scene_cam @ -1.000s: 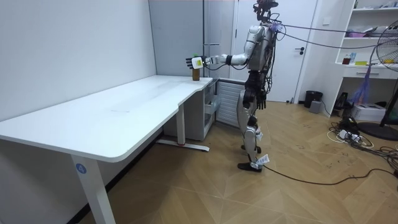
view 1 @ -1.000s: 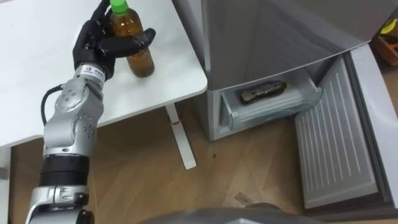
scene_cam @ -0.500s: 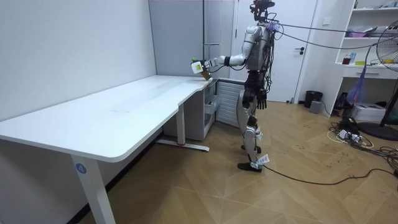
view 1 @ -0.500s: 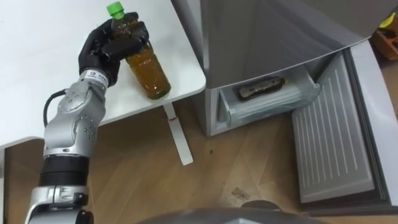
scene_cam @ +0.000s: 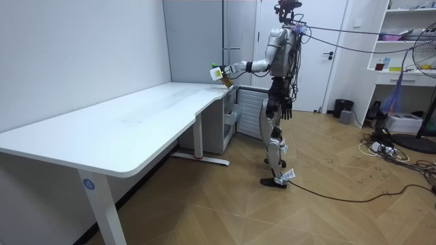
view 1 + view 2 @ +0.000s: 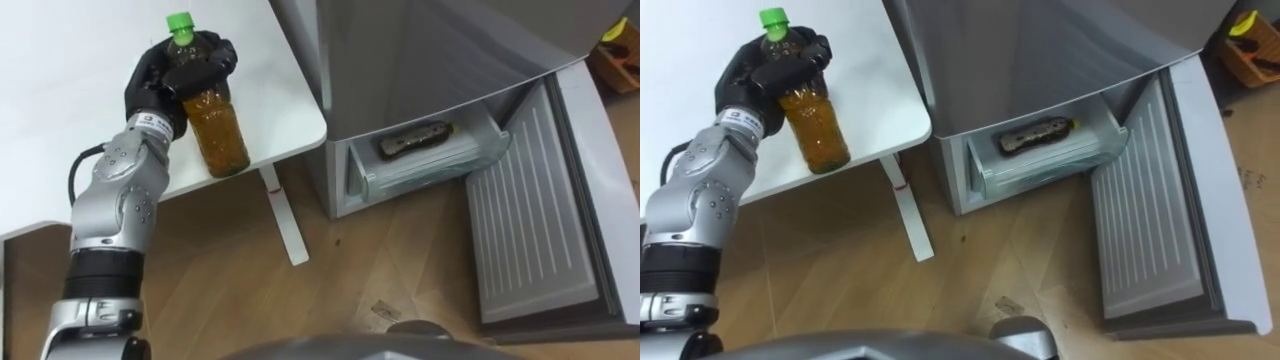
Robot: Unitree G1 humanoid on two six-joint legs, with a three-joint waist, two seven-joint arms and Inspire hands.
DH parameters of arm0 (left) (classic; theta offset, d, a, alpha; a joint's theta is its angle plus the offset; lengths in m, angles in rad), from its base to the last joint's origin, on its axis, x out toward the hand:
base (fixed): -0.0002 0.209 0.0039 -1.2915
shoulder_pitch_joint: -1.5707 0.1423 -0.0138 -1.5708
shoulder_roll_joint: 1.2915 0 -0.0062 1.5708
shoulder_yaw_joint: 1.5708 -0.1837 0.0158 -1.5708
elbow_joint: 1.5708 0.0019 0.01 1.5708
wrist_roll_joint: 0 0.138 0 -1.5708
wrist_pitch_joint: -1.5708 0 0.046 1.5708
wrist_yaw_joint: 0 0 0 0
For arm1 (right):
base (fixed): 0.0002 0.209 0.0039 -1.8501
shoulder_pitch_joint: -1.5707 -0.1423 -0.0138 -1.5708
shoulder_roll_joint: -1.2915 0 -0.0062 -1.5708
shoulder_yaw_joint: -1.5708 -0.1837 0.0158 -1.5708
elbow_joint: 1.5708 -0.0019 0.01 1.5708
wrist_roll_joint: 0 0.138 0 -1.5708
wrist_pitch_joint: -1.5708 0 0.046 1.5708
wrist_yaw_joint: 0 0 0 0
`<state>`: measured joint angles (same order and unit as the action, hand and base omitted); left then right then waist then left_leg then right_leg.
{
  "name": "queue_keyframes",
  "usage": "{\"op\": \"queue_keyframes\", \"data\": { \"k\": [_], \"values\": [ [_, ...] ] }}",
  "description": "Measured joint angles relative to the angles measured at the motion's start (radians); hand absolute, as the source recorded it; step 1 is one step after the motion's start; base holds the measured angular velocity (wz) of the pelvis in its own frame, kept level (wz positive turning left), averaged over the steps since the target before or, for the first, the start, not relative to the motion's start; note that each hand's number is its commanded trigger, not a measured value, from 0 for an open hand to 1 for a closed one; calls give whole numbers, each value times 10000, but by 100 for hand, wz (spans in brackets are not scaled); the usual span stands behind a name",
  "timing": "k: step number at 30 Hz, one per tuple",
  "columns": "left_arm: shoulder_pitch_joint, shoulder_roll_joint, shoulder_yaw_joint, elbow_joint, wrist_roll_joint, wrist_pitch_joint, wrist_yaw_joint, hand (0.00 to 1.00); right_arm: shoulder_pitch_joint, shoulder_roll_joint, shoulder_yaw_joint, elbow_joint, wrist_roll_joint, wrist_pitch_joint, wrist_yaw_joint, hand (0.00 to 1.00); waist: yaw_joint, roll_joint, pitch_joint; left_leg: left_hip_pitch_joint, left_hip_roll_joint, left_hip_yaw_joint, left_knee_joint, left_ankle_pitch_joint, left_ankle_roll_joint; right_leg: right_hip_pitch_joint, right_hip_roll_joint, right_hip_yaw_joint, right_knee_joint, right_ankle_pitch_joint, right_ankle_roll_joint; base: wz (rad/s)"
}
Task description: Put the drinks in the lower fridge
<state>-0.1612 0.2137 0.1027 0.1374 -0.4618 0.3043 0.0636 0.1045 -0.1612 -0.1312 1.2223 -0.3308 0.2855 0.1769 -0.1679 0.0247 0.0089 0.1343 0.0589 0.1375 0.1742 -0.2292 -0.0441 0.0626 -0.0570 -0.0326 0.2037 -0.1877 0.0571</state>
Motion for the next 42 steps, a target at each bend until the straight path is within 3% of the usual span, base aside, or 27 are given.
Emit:
{"op": "queue_keyframes", "data": {
  "k": [5, 8, 14, 18, 24, 27, 32, 38, 42],
  "values": [
    [0, -23, -66, -360, 36, -36, 207, 100, -215, 28, 399, -139, 27, -57, -55, 0, 149, -63, -39, 10, 6, -104, 78, 0, 0, 73, -4, -39, 19, 3, -4, 2],
    [8, -11, -212, -770, 84, -35, 202, 100, -358, 31, 603, -162, 193, -141, -126, 0, 220, -105, -34, -14, -11, -463, 68, 0, 0, 93, -4, -112, 21, 4, -7, 8],
    [125, -76, -498, -2520, 1314, -35, -288, 100, -345, 57, 912, -500, 285, -73, -19, 0, 752, -174, -13, -200, -13, -588, 155, 0, 0, 63, -25, -344, -10, 8, -14, 10],
    [292, -251, -586, -3246, 1414, -34, -468, 100, -344, 32, 1172, -668, -155, -23, 13, 0, 1180, -169, -17, -232, -13, -591, 157, 3, 2, 71, -35, -424, -7, 8, -14, 6],
    [501, -499, -874, -3360, 1358, -37, -498, 100, -363, -213, 1687, -1601, -239, -12, 72, 0, 1406, -187, -25, -369, -26, -706, 248, 12, 14, 78, -67, -581, 2, 8, -13, 8],
    [667, -501, -1165, -3367, 580, -37, -489, 100, -513, -260, 1983, -1787, -211, -64, -36, 0, 1484, -187, -28, -367, -26, -761, 263, 12, 13, 130, -73, -675, -11, 8, -14, 9],
    [686, -627, -1624, -3556, 362, -63, -530, 100, -557, -321, 2497, -2016, -333, -73, -123, 0, 1747, -202, -34, -381, -22, -844, 311, 13, 11, 218, -77, -849, -51, 8, -14, 9],
    [885, -674, -2164, -3610, 348, -654, -601, 100, -560, -427, 3085, -2705, -323, -245, -94, 0, 2035, -209, -38, -409, -23, -851, 357, 14, 11, 244, -109, -994, -25, 8, -14, 5],
    [1020, -732, -2534, -3609, 334, -735, -635, 100, -566, -565, 3440, -3334, -303, -247, 10, 0, 2059, -226, -42, -519, -22, -858, 499, 14, 11, 231, -131, -1088, 4, 8, -14, 7]
  ]
}}
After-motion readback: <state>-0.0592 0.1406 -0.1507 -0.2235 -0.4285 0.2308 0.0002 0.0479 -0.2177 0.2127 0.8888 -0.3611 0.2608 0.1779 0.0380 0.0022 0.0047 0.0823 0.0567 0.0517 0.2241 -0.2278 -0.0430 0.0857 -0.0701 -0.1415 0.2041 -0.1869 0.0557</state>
